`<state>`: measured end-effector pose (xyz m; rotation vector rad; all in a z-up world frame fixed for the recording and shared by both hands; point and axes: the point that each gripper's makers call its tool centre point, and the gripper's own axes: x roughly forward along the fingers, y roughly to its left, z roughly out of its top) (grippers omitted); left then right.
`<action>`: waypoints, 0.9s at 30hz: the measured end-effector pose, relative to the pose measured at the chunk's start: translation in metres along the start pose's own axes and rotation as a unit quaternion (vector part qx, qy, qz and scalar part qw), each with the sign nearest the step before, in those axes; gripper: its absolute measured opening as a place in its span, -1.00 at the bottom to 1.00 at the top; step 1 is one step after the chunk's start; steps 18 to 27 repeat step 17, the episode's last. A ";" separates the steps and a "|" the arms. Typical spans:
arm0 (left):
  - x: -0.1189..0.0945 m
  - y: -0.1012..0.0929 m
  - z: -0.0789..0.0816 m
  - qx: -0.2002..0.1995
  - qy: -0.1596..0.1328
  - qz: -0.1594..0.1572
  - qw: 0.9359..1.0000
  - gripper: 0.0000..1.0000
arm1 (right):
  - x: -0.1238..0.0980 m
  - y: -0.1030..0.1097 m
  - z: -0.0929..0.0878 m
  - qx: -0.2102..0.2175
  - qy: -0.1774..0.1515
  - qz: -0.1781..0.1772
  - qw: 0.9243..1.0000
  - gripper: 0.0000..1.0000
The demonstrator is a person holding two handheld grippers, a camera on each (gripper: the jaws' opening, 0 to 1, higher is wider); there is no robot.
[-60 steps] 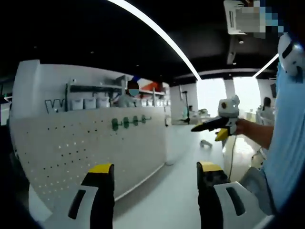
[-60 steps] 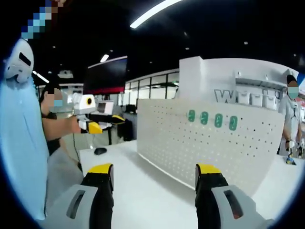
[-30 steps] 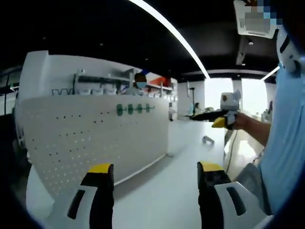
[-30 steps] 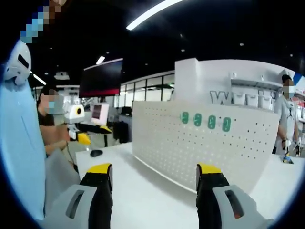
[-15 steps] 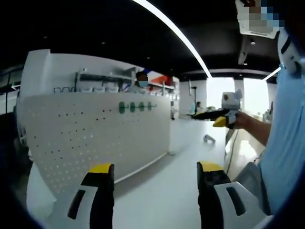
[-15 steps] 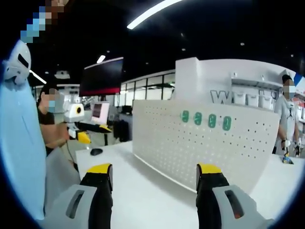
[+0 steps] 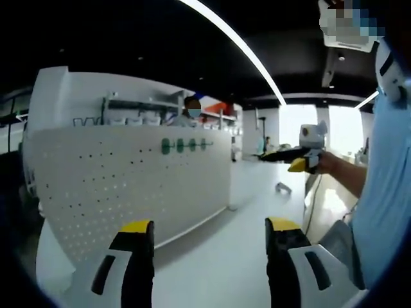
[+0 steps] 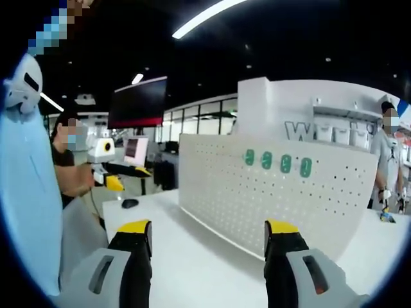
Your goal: Insert the hook assembly into the mounting plate slot until the hook locks in place.
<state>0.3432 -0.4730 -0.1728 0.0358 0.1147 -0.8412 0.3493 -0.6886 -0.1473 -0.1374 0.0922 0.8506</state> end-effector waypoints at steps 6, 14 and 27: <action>-0.001 -0.003 0.001 -0.001 0.001 0.000 1.000 0.44 | -0.003 0.001 0.002 0.000 0.000 0.000 1.000 0.43; -0.002 -0.006 0.006 0.004 -0.001 -0.002 1.000 0.43 | -0.004 0.001 0.007 -0.005 -0.007 -0.003 1.000 0.43; -0.002 -0.007 0.007 0.006 -0.001 -0.003 1.000 0.43 | -0.005 0.002 0.004 -0.005 -0.004 -0.003 1.000 0.43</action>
